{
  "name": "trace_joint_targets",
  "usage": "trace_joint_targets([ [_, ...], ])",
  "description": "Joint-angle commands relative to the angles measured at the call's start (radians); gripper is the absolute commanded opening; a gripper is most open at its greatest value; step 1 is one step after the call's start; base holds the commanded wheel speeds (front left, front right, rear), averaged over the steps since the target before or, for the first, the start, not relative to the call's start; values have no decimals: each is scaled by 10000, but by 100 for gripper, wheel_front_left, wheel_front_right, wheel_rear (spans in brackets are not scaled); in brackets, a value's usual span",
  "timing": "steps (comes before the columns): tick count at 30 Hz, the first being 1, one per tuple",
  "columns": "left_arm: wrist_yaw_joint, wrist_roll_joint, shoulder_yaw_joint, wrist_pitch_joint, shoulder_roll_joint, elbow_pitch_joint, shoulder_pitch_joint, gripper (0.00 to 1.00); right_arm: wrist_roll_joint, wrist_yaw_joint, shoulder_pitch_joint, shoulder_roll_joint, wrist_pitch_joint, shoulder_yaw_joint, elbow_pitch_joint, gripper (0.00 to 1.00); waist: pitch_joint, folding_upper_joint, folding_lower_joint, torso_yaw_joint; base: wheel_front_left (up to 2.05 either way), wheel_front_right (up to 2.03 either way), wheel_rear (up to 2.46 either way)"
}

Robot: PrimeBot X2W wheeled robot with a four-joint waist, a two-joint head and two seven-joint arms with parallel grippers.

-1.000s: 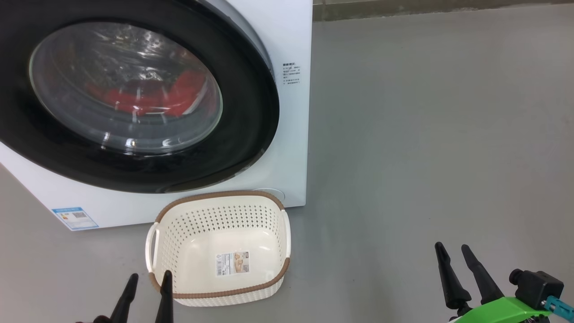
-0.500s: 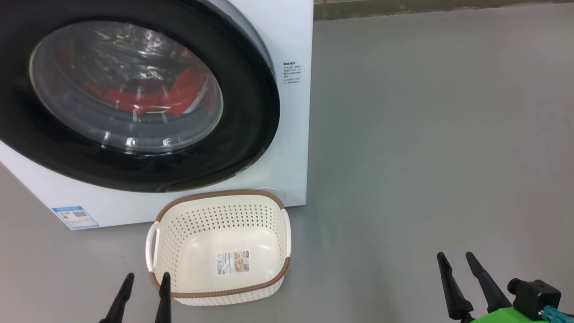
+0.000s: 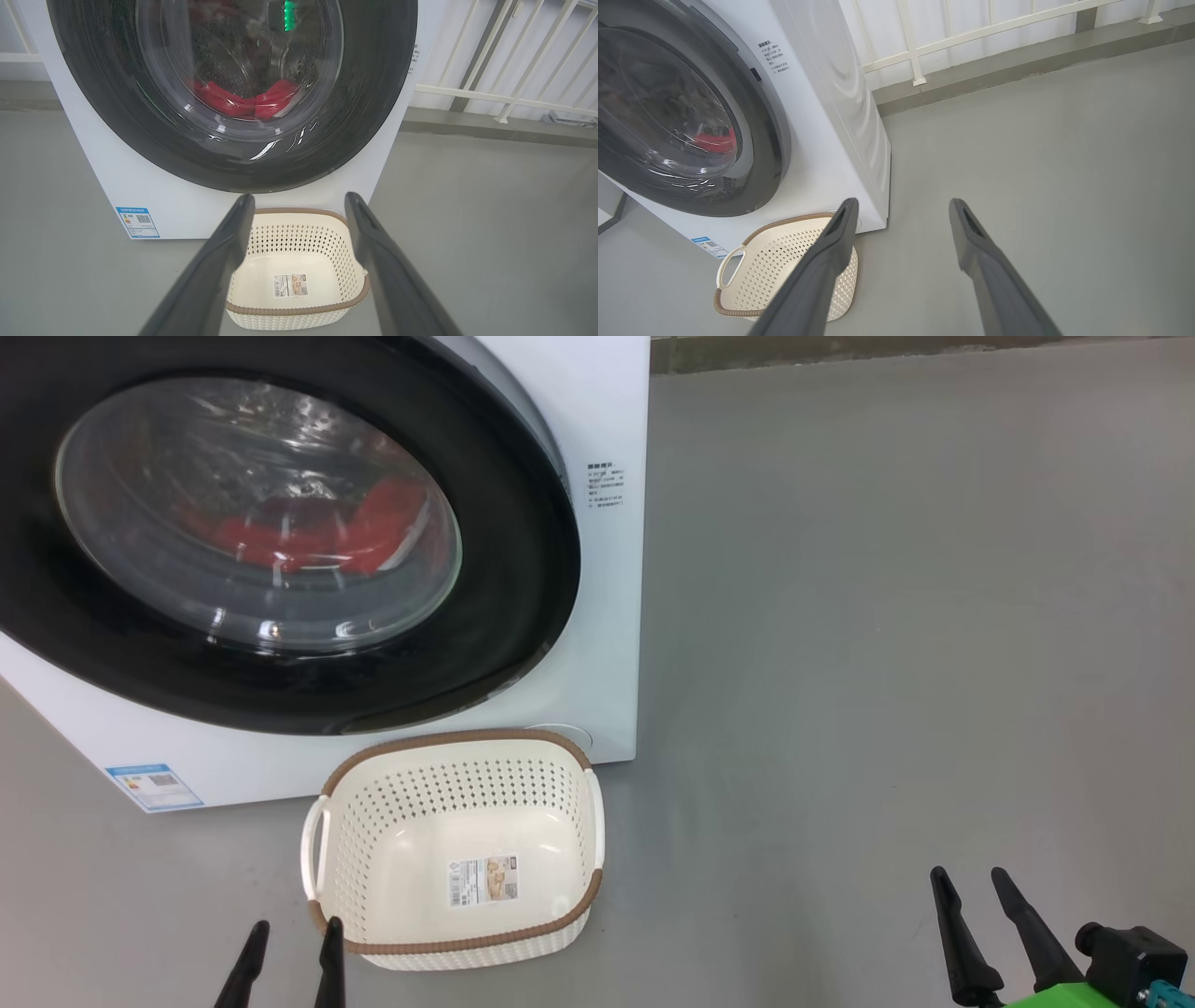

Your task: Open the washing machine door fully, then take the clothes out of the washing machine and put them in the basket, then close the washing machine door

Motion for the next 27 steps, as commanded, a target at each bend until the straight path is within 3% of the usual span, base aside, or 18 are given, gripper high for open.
trace_joint_targets([
  [1,-54,-98,330,-122,106,-201,-200,100,7,77,-110,-141,-105,165,-226,100,1,0,0,1,0,0,0],
  [9,-65,-153,218,-122,106,-258,-206,100,-76,77,-102,-90,-105,159,-342,100,-13,0,0,-6,0,0,0],
  [10,-66,-157,194,-122,106,-272,-209,100,-116,77,-108,-92,-105,147,-392,71,-12,0,0,0,0,0,0],
  [11,-66,-154,157,-122,106,-297,-218,100,-135,77,-126,-80,-105,131,-458,14,-10,0,0,10,0,0,0],
  [12,-66,-129,103,-122,106,-338,-229,100,-142,77,-147,-65,-105,157,-551,0,-8,0,0,24,0,0,0],
  [19,-68,-127,-483,-122,106,-516,-240,100,563,77,-670,167,-105,540,-955,0,110,0,0,176,0,0,0],
  [27,-68,-198,-1031,-122,106,-676,-461,100,1130,77,-2528,254,-105,1236,-879,0,495,0,0,433,0,0,0],
])
